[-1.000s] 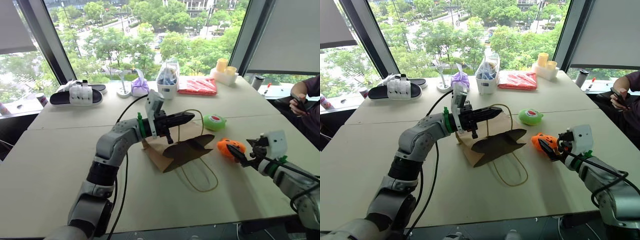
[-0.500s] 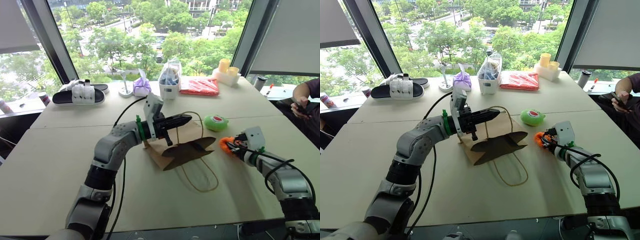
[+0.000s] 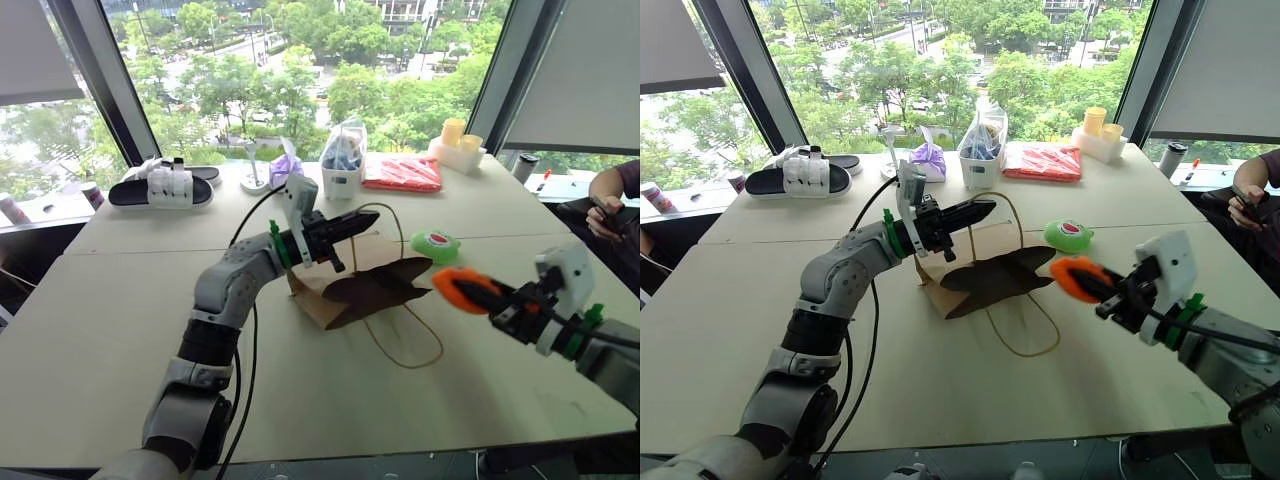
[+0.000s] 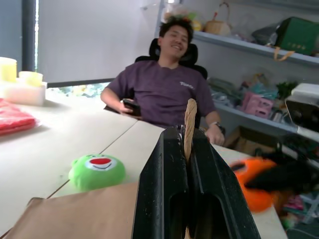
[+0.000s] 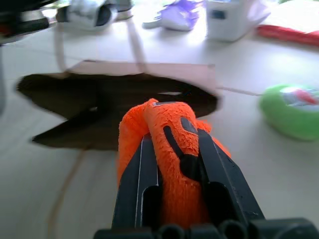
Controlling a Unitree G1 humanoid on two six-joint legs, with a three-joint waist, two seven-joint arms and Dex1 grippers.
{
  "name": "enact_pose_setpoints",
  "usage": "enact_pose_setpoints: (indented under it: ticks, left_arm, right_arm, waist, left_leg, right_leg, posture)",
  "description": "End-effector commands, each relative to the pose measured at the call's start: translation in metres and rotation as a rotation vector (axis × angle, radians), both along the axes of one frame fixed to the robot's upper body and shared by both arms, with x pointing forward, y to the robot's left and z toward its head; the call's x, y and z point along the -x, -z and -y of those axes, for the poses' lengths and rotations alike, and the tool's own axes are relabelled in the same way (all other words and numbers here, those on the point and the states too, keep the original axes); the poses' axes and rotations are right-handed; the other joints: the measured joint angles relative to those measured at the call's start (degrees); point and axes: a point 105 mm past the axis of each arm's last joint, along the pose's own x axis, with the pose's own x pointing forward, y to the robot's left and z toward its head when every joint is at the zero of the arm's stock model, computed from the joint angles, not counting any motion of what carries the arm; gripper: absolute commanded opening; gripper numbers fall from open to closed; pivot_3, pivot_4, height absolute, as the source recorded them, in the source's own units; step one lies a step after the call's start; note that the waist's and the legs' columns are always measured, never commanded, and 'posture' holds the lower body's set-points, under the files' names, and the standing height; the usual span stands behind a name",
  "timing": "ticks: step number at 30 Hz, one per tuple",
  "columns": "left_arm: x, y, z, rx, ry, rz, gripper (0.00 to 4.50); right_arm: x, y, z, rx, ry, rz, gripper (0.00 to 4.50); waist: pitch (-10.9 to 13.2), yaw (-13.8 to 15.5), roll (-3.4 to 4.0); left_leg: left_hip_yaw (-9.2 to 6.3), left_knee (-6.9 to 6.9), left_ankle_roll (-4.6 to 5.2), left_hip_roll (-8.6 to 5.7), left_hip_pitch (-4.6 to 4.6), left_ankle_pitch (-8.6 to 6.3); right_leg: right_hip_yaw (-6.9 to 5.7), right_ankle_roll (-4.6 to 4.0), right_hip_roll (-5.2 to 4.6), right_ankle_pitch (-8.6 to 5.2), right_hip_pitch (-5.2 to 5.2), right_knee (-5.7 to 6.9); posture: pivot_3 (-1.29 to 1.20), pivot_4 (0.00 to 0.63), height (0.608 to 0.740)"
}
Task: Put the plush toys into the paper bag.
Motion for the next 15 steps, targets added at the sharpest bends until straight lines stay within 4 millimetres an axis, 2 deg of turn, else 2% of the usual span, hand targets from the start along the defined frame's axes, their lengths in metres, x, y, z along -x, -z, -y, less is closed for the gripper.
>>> enact_pose_setpoints:
  ticks: [1,7,12,14,15]
  left_arm:
    - [0.005,-0.017,0.006,0.035,0.042,0.038,0.00]
    - [0.012,-0.022,0.012,0.051,0.081,0.041,0.00]
    - [0.013,-0.035,0.007,0.135,0.073,-0.008,0.00]
    - [0.012,-0.036,0.004,0.149,0.058,-0.022,0.00]
    - [0.011,-0.036,0.004,0.151,0.051,-0.026,0.00]
  right_arm:
    - [-0.008,-0.004,-0.028,-0.049,-0.032,0.034,0.19]
    - [-0.045,0.014,-0.048,-0.025,0.007,0.021,0.19]
    - [-0.078,0.033,-0.056,0.066,0.032,0.026,0.19]
    - [-0.087,0.033,-0.057,0.076,0.049,0.043,1.22]
    - [-0.089,0.033,-0.057,0.076,0.048,0.049,1.55]
  waist:
    - [0.0,0.1,0.01]
    - [0.0,0.2,0.02]
    - [0.0,-0.1,0.02]
    - [0.0,-0.3,0.02]
    - [0.0,-0.3,0.02]
  left_leg:
    - [0.02,0.01,-0.01,0.00,0.00,0.01]
    - [-0.02,0.02,-0.03,-0.05,-0.01,0.02]
    - [-0.02,0.01,-0.16,-0.08,-0.09,0.09]
    - [-0.03,-0.02,-0.16,-0.06,-0.10,0.10]
    - [-0.03,-0.02,-0.20,-0.06,-0.10,0.12]
  right_leg:
    - [0.01,0.00,0.00,0.00,-0.01,0.01]
    - [0.00,0.00,-0.01,0.00,-0.04,0.06]
    - [-0.01,0.00,-0.02,0.00,-0.15,0.05]
    - [0.00,0.00,0.00,0.00,-0.19,0.06]
    - [0.00,0.00,0.00,0.00,-0.20,0.08]
  posture:
    - [0.00,0.150,0.740]
    - [0.00,0.150,0.740]
    - [0.00,0.150,0.740]
    - [0.00,0.150,0.740]
    - [0.00,0.150,0.740]
